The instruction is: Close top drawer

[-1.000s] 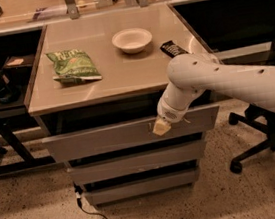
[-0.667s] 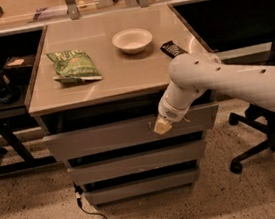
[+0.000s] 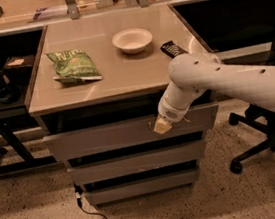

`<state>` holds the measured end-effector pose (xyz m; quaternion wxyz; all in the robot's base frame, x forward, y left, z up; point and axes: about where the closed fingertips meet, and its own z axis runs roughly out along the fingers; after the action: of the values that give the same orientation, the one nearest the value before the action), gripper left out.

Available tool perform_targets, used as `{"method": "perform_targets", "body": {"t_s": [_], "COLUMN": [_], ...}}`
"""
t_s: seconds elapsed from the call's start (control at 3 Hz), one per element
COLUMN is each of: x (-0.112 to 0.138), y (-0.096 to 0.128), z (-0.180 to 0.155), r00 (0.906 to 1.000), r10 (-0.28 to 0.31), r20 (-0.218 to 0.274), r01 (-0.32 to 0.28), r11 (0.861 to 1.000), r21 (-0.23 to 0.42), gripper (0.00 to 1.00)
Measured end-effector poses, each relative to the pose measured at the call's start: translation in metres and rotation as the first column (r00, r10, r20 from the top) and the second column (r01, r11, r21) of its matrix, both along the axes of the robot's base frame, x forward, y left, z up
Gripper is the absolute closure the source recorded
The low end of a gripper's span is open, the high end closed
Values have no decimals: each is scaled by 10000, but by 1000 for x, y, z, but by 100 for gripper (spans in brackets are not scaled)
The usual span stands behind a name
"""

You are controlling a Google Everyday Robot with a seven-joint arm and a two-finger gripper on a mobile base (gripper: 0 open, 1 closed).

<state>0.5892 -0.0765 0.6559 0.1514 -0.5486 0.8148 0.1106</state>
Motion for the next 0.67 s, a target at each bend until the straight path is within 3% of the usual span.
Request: {"method": "perform_targets", "body": {"t_s": [0.33,0.67], "x": [0,0], "y": [0,0], "z": [0,0], "r00": [10000,10000], "r10": [0,0], "r20": [0,0], "r01": [0,0], "r11": [10000,10000], "r21": [0,0], "gripper": [12,0]}}
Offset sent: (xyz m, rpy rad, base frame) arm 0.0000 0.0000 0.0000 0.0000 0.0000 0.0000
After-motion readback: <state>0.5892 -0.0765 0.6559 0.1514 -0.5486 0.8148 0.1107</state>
